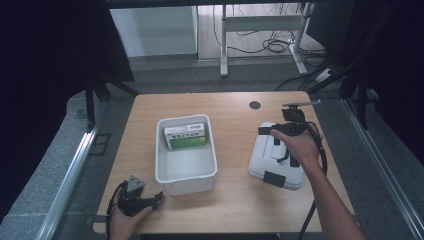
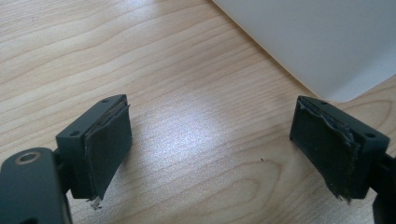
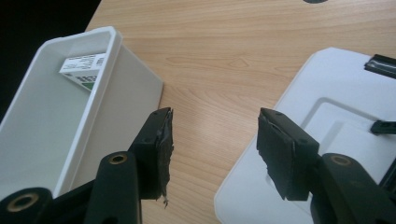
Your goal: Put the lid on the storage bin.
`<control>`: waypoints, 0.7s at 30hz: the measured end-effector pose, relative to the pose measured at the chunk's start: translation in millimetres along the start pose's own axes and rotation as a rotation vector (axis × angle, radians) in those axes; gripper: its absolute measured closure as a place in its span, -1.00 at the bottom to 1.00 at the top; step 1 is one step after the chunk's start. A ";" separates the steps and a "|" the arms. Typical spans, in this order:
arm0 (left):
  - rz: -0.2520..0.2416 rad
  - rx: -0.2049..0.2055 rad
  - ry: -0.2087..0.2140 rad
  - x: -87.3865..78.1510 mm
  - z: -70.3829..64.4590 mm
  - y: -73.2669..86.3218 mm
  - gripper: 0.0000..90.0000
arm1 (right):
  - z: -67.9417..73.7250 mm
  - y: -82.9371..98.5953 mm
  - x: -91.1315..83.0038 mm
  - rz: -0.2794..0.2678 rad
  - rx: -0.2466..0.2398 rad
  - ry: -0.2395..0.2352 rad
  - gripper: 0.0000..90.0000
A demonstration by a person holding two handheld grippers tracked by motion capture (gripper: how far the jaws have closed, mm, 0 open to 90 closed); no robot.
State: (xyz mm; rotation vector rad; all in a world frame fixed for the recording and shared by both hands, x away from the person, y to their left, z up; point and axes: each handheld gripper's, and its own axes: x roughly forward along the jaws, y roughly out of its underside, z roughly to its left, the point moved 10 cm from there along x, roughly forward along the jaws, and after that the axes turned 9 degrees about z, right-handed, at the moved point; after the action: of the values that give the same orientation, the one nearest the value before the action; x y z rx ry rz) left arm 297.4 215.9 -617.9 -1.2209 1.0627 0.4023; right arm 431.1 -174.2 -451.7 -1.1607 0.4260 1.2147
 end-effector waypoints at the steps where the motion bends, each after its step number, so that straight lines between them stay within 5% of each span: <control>1: 0.000 0.000 0.000 0.0 0.0 0.0 -0.72 | -1.6 -0.6 0.2 0.003 -0.001 0.007 0.02; 21: 0.001 0.000 0.000 0.0 0.0 0.1 -0.72 | -40.6 -7.5 -0.6 0.011 0.091 0.082 0.05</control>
State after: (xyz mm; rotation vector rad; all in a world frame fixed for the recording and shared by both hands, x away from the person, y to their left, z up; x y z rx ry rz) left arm 297.4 215.9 -617.9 -1.2201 1.0631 0.4028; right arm 449.8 -208.8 -464.4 -1.1341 0.5442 1.1486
